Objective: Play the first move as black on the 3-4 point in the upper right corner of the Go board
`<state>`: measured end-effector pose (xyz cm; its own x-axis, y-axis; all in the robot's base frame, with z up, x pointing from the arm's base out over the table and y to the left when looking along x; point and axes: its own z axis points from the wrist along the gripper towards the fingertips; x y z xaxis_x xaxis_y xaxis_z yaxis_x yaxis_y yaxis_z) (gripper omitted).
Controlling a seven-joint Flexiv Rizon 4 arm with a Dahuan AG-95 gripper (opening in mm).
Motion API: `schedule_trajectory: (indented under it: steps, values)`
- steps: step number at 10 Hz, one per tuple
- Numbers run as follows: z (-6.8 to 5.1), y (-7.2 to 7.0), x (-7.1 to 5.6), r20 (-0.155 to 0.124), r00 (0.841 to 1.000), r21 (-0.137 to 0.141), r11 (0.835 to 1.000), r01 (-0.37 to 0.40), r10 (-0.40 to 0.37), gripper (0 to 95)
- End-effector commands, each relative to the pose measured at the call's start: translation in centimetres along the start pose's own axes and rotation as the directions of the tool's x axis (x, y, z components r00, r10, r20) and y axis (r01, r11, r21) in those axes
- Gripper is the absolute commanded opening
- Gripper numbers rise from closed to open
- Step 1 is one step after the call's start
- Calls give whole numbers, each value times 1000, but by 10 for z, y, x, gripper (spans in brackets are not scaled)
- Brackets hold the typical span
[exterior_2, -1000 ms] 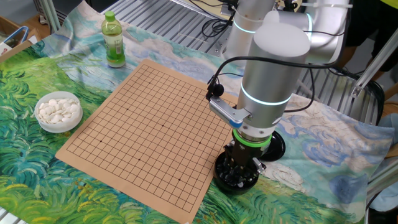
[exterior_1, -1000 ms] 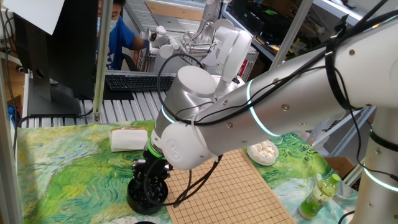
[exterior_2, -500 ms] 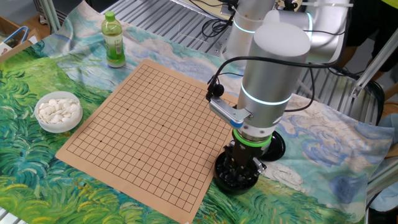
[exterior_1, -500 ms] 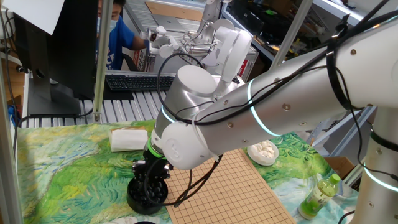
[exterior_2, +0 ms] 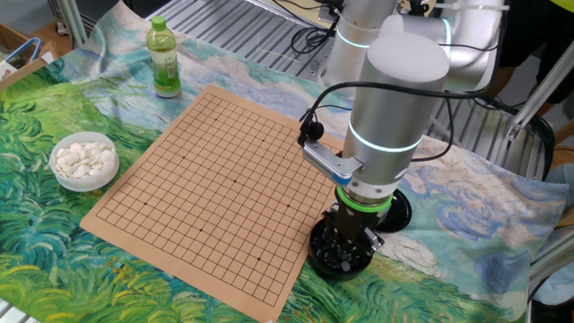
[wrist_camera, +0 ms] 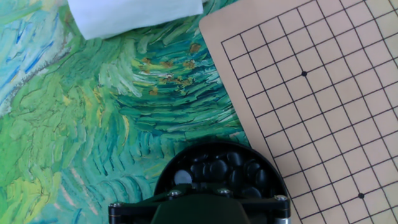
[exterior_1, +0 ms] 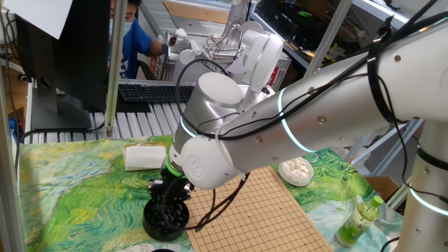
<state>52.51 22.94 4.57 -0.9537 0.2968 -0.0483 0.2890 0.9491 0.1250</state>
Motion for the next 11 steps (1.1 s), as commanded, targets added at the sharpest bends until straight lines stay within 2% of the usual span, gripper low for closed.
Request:
schedule_trajectory:
  steps: [1, 3, 5, 11]
  values:
    - [-7, 2, 0, -16, 1000, 4, 1000, 1, -1, 0]
    - [-7, 2, 1, -4, 1000, 8, 1000, 5, -5, 0]
    - [-2, 0, 2, 0, 1000, 8, 1000, -21, 21, 380]
    - [5, -4, 11, 1, 999, 2, 999, -32, 32, 380]
